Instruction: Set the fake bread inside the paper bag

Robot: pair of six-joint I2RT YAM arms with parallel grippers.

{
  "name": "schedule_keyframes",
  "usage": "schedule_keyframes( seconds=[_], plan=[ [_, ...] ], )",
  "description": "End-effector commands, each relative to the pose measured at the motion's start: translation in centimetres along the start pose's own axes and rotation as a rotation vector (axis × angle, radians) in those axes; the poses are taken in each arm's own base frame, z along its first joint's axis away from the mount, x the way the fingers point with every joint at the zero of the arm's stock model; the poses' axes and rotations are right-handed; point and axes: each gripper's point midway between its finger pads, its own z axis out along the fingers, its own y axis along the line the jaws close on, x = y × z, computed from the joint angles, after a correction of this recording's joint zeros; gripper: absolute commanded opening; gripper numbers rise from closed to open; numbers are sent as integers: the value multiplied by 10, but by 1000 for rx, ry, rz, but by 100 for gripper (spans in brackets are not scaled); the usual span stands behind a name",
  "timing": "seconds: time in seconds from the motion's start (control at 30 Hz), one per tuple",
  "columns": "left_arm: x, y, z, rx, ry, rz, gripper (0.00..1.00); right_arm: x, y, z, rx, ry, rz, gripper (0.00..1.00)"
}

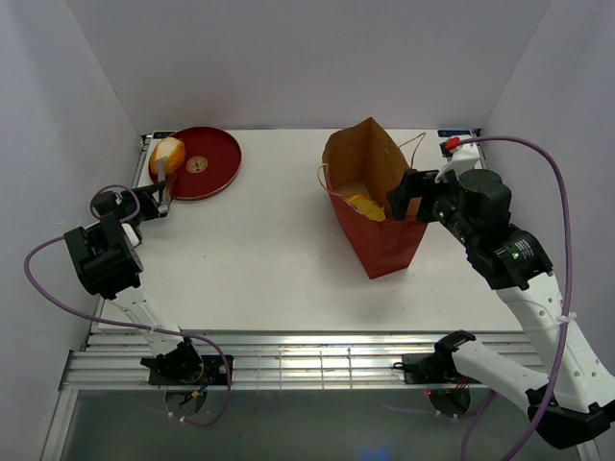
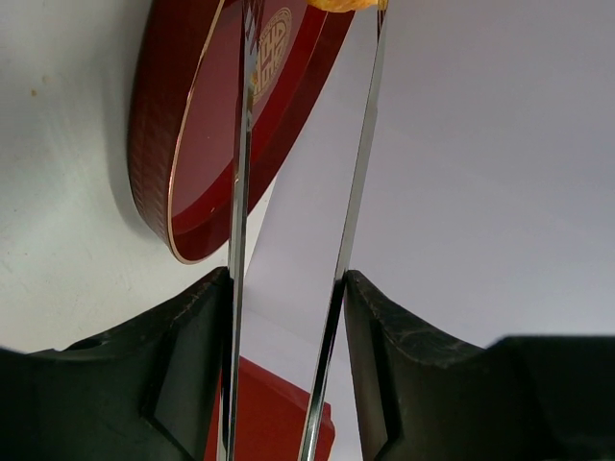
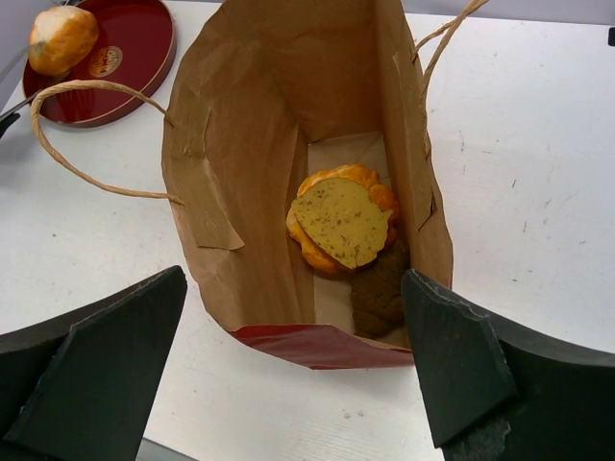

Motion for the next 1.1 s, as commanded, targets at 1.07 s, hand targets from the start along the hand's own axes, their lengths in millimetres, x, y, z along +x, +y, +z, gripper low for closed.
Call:
schedule_keyframes(
  seconds=[1.07],
  plan=[
    [-2,-17,45,49,85,84,64,-7,7,8,-27,-18,0,98]
  ],
)
